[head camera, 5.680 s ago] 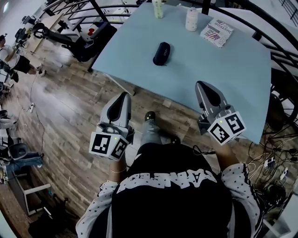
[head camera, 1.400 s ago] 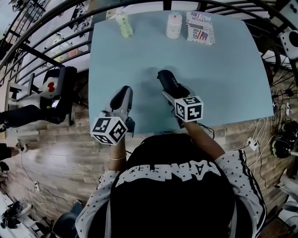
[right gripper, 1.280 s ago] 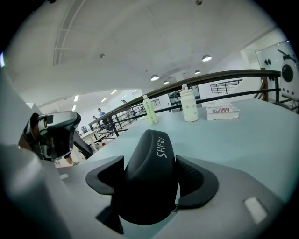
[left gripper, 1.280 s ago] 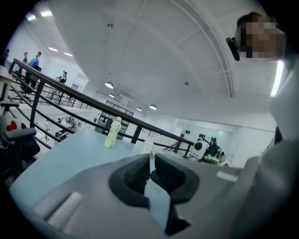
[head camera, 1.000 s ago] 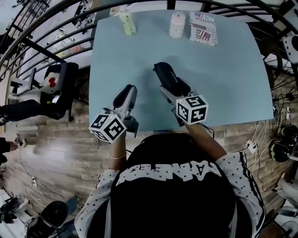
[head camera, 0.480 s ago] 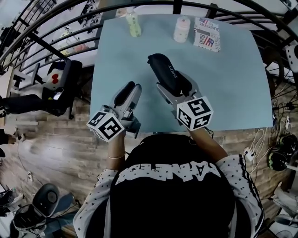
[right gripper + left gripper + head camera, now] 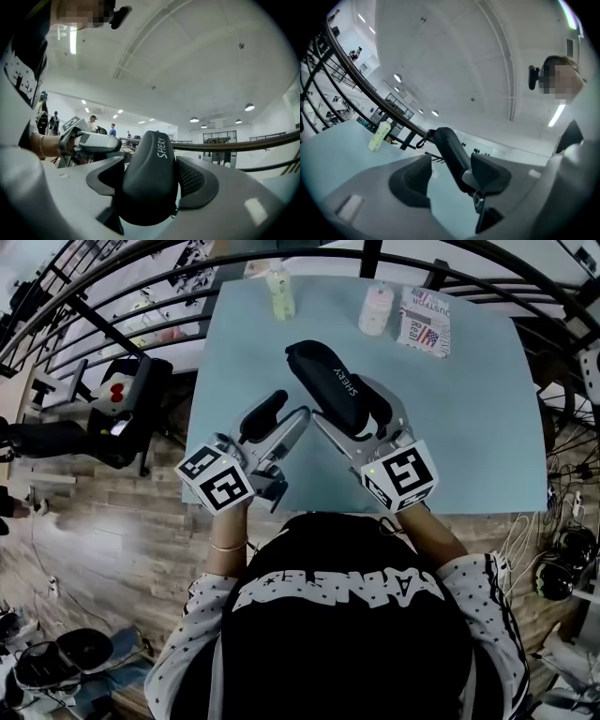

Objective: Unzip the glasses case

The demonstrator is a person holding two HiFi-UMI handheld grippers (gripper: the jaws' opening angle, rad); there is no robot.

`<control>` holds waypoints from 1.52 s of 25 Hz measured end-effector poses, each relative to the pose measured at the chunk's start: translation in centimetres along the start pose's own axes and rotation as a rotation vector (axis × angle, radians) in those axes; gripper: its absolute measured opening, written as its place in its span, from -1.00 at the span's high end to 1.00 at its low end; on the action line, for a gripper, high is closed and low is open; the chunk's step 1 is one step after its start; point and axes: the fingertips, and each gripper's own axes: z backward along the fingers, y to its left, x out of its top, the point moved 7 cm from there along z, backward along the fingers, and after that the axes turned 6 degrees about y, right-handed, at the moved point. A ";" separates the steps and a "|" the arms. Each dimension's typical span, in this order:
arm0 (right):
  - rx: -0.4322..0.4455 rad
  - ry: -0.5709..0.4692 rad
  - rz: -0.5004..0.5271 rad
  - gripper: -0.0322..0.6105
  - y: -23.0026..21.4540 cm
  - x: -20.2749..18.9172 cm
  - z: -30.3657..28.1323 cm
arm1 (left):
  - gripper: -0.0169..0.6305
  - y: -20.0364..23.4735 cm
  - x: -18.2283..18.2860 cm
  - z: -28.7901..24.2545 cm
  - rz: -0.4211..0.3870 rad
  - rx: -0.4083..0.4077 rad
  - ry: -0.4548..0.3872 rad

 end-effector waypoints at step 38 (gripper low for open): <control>0.415 -0.057 0.483 -0.25 4.4 0.0 1.1 | 0.95 -1.6 -0.6 -1.7 0.108 -0.151 0.055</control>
